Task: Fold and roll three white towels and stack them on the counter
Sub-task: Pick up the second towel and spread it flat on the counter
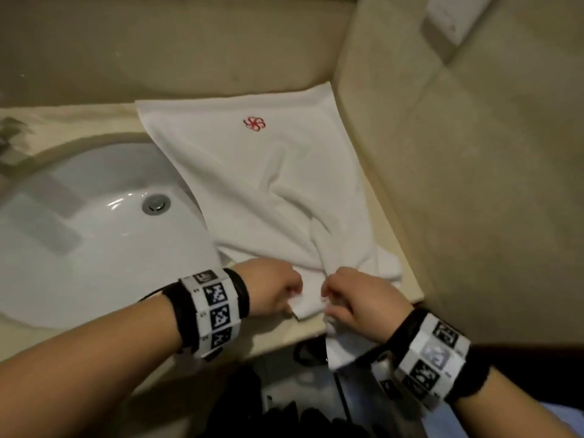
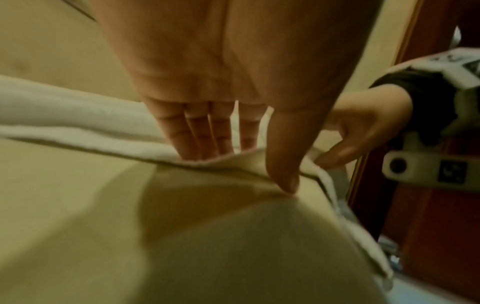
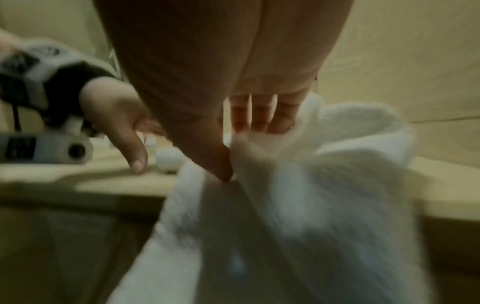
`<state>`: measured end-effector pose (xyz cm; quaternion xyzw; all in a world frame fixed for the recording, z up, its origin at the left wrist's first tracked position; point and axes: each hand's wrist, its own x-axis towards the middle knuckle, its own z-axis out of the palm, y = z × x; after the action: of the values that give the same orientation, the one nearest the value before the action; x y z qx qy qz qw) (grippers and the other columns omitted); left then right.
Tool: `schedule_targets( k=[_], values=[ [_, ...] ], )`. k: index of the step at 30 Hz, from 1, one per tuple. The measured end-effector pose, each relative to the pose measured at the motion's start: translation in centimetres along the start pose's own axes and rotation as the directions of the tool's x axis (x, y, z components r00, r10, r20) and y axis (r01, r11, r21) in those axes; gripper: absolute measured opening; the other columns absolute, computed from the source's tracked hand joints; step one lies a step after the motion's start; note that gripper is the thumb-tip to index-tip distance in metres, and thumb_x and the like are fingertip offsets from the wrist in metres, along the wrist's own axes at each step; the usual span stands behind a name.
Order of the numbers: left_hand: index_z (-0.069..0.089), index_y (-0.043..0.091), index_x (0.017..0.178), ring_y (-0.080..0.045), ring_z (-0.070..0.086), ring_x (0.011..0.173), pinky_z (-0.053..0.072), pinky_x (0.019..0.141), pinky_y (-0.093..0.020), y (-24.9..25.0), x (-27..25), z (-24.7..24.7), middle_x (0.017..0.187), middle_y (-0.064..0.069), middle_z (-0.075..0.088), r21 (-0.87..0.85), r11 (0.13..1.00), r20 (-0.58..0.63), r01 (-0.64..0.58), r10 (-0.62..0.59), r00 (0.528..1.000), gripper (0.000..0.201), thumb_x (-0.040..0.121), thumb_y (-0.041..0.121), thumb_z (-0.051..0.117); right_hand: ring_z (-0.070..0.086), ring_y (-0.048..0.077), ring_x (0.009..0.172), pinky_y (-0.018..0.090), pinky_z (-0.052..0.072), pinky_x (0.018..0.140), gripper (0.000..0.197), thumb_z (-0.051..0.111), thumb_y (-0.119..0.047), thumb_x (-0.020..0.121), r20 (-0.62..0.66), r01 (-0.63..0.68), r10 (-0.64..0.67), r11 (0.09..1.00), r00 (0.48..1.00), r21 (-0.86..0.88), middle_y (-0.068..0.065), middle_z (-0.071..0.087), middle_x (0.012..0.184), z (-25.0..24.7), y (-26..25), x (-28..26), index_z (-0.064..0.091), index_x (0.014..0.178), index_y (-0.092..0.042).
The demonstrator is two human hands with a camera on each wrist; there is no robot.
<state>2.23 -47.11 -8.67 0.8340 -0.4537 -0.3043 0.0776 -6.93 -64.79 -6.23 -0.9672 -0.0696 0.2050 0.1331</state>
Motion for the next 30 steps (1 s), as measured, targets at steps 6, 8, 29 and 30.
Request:
schedule_targets(
  k=[6,8,29,30],
  values=[
    [0.048,0.016,0.119,-0.030,0.048,0.111,0.042,0.090,-0.039,2.1,1.1,2.4,0.120,-0.010,0.050,0.281,0.957,-0.087,0.072,-0.049,0.995,0.034,0.087,0.026,0.052,0.057,0.032,0.084,0.037,0.043,0.066,0.028,0.067,-0.017,0.069,-0.105,-0.021,-0.002,0.975,0.994,-0.220,0.017,0.057,0.095,2.8,1.7,-1.5,0.062,0.094,-0.006],
    [0.052,0.015,0.116,-0.029,0.051,0.110,0.041,0.094,-0.036,1.7,0.7,1.6,0.120,-0.010,0.054,0.115,0.988,-0.168,0.105,-0.085,0.982,0.028,0.089,0.021,0.050,0.054,0.028,0.096,0.033,0.038,0.076,0.023,0.057,-0.015,0.081,-0.134,-0.085,0.067,0.987,0.989,-0.133,0.014,0.055,0.104,2.2,2.8,-1.4,0.060,0.103,-0.010],
    [0.054,0.021,0.111,-0.021,0.053,0.104,0.043,0.091,-0.033,0.2,-1.7,-0.1,0.116,-0.001,0.054,0.045,0.994,0.011,0.100,-0.101,0.995,0.039,0.080,0.046,0.061,0.054,0.022,0.109,0.032,0.036,0.097,0.037,0.064,-0.025,0.078,-0.312,0.110,-0.102,0.994,0.945,0.006,0.001,0.060,0.114,-2.1,0.1,0.8,0.057,0.113,-0.021],
    [0.053,0.022,0.111,-0.022,0.052,0.105,0.043,0.092,-0.034,0.3,-1.5,0.2,0.116,-0.001,0.053,0.067,0.992,0.006,0.105,-0.106,0.994,0.041,0.079,0.046,0.062,0.054,0.020,0.109,0.034,0.035,0.098,0.041,0.064,-0.031,0.077,-0.134,0.136,-0.151,0.984,0.979,-0.118,-0.002,0.060,0.115,-1.4,-0.8,1.5,0.054,0.116,-0.023]
  ],
)
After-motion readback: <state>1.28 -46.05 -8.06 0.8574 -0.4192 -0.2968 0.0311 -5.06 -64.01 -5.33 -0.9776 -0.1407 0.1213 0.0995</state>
